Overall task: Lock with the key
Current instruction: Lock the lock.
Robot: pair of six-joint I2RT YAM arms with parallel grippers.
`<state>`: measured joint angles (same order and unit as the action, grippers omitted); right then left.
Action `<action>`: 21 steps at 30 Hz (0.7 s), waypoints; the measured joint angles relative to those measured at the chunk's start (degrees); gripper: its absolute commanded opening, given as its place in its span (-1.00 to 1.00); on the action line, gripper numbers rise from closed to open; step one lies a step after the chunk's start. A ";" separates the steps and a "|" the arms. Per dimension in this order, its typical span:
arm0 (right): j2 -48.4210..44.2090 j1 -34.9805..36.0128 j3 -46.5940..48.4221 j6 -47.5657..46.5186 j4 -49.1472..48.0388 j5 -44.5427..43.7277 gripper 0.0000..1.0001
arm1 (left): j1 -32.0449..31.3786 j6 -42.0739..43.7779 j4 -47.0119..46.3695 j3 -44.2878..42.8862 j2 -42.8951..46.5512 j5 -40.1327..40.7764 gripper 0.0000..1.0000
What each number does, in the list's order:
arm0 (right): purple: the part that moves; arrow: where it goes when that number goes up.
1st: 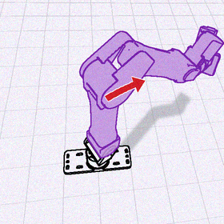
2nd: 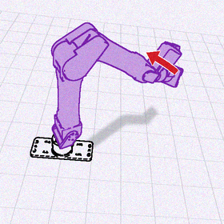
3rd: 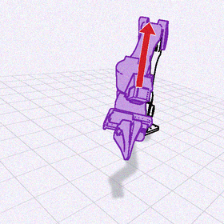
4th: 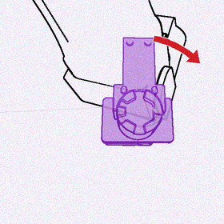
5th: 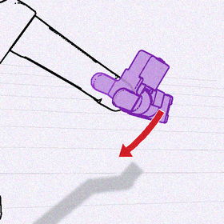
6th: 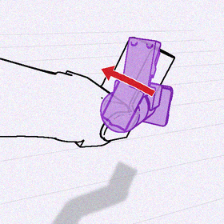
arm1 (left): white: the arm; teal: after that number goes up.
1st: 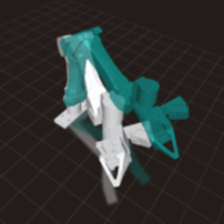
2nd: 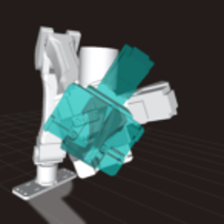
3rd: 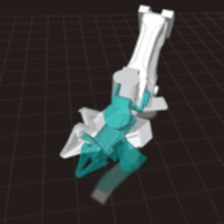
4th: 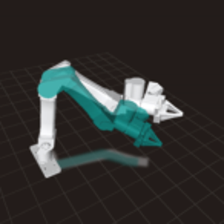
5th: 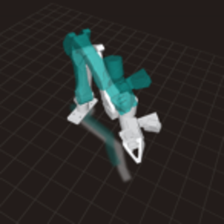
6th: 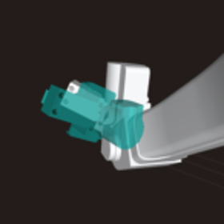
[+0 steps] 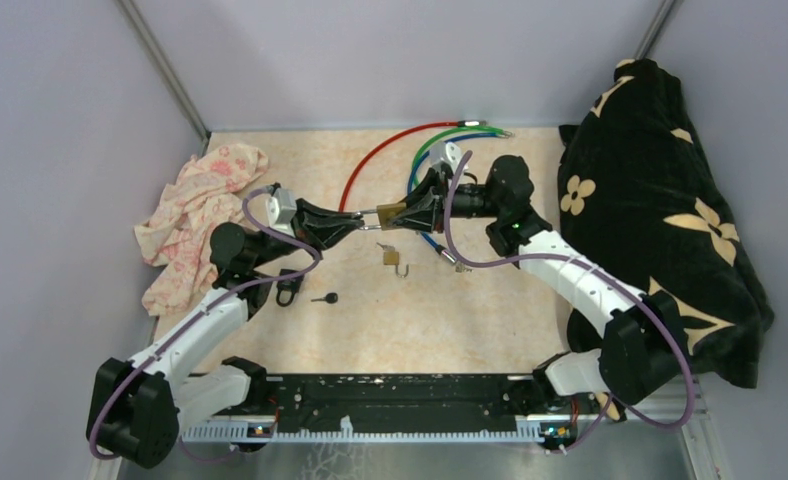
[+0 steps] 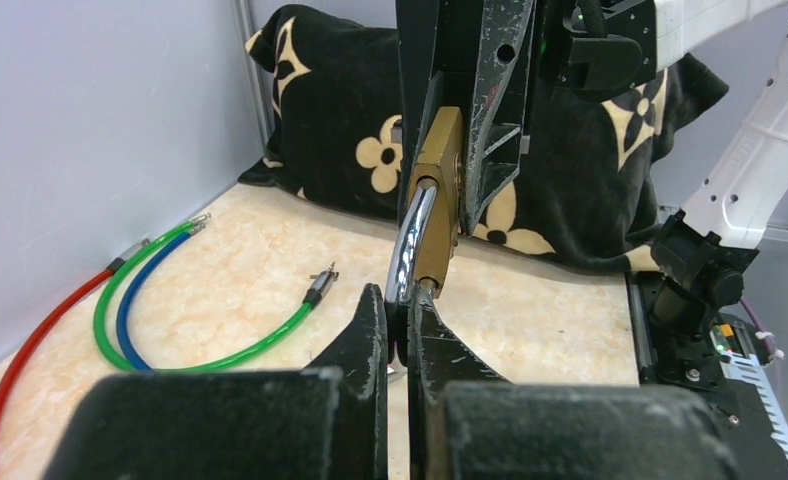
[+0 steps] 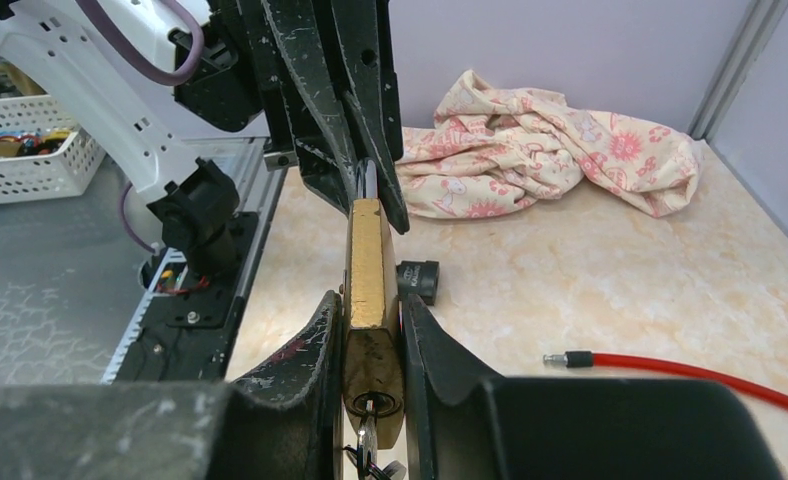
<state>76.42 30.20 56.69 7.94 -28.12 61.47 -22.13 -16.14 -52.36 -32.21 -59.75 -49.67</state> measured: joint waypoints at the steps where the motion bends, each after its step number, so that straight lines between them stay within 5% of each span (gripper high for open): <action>1: 0.22 -0.02 0.00 0.44 -0.68 0.02 -1.00 | -0.04 0.20 0.02 0.00 0.00 0.22 -1.00; 21: 5.49 -1.49 -0.13 5.60 -10.56 -2.73 -1.00 | -3.34 5.35 -2.84 -0.02 -4.44 13.62 -1.00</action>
<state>81.91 28.71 56.55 13.54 -38.68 58.74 -25.47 -10.79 -55.20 -32.23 -64.18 -36.05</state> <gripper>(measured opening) 0.187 0.030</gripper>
